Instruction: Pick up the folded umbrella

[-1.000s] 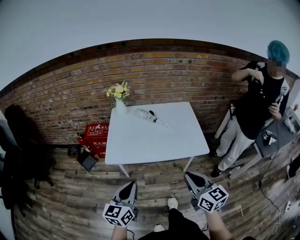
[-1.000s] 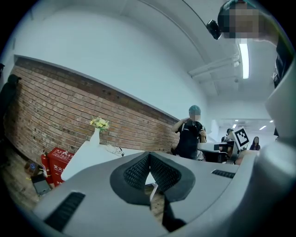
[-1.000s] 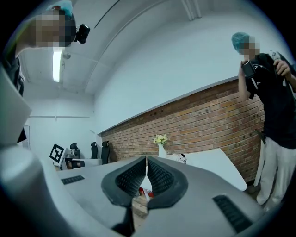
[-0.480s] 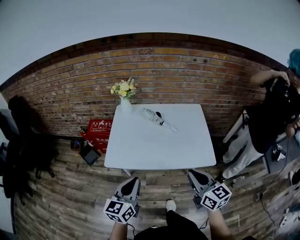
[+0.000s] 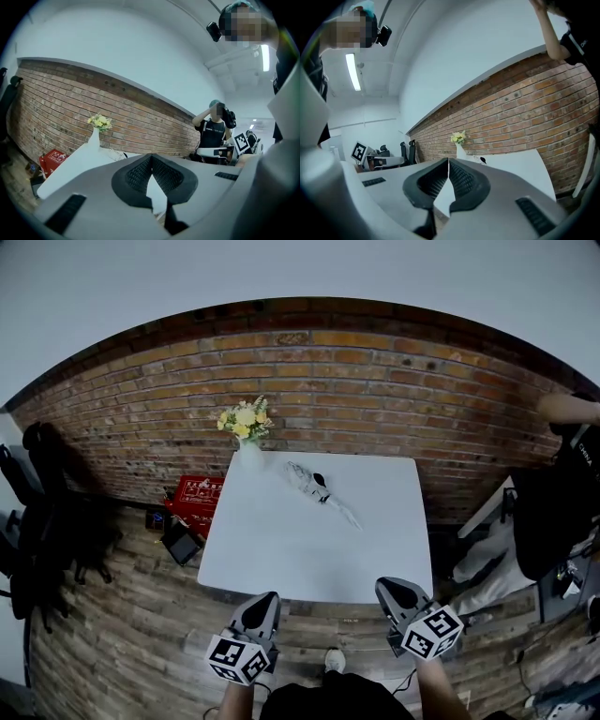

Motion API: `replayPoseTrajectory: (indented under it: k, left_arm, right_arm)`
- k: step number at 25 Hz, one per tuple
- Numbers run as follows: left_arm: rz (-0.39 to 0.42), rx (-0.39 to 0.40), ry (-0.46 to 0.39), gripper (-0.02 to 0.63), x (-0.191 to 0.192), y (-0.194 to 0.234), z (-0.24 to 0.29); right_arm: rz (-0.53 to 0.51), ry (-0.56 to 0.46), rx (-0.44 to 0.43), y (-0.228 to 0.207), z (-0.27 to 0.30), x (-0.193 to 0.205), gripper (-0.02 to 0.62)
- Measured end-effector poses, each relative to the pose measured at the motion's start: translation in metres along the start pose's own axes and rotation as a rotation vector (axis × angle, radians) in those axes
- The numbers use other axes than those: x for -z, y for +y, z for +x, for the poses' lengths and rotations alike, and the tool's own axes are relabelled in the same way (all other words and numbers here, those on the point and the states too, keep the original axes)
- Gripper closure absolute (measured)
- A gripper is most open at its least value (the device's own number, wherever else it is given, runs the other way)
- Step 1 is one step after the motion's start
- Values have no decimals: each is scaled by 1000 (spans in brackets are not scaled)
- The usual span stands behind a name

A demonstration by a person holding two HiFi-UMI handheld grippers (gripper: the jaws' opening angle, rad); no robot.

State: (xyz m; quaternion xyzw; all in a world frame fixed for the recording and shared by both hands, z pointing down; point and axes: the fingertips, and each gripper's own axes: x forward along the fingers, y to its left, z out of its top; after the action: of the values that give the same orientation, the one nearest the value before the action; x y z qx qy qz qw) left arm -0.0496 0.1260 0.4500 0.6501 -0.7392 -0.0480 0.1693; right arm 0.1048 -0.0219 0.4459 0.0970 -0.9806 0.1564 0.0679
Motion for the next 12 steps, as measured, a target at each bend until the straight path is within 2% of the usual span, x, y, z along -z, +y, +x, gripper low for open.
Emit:
replayPoseTrajectory:
  k: [5, 12]
  left_arm:
    - [-4, -13, 3, 592, -2, 0, 32]
    - [1, -6, 24, 592, -7, 3, 61]
  right_arm:
    - [45, 9, -40, -27, 11, -2, 571]
    - [5, 42, -51, -44, 26, -3, 572]
